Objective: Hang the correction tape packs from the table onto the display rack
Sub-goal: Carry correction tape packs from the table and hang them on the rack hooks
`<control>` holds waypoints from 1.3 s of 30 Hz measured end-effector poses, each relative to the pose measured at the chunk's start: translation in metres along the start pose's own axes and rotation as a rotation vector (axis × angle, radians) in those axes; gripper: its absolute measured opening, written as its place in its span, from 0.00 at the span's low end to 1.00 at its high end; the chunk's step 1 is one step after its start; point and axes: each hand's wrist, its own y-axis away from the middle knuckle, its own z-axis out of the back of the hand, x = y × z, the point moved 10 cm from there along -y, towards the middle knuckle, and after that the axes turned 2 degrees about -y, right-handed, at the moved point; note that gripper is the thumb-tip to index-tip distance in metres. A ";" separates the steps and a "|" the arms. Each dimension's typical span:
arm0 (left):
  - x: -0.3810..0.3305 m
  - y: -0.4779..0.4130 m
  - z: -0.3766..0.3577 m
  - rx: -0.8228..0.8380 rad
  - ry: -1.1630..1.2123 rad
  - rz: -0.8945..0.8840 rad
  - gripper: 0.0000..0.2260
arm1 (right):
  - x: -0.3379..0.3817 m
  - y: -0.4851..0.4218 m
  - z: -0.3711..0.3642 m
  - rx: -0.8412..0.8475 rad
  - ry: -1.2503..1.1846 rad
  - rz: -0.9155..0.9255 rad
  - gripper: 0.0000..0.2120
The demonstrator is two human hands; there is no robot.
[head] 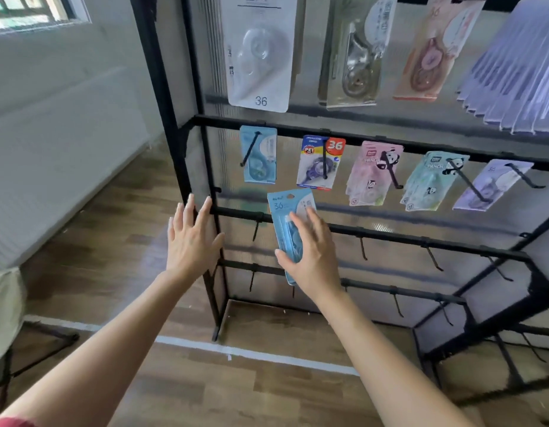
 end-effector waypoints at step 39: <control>0.007 -0.123 -0.049 0.101 0.107 -0.233 0.34 | -0.019 -0.189 -0.125 0.116 0.268 0.005 0.35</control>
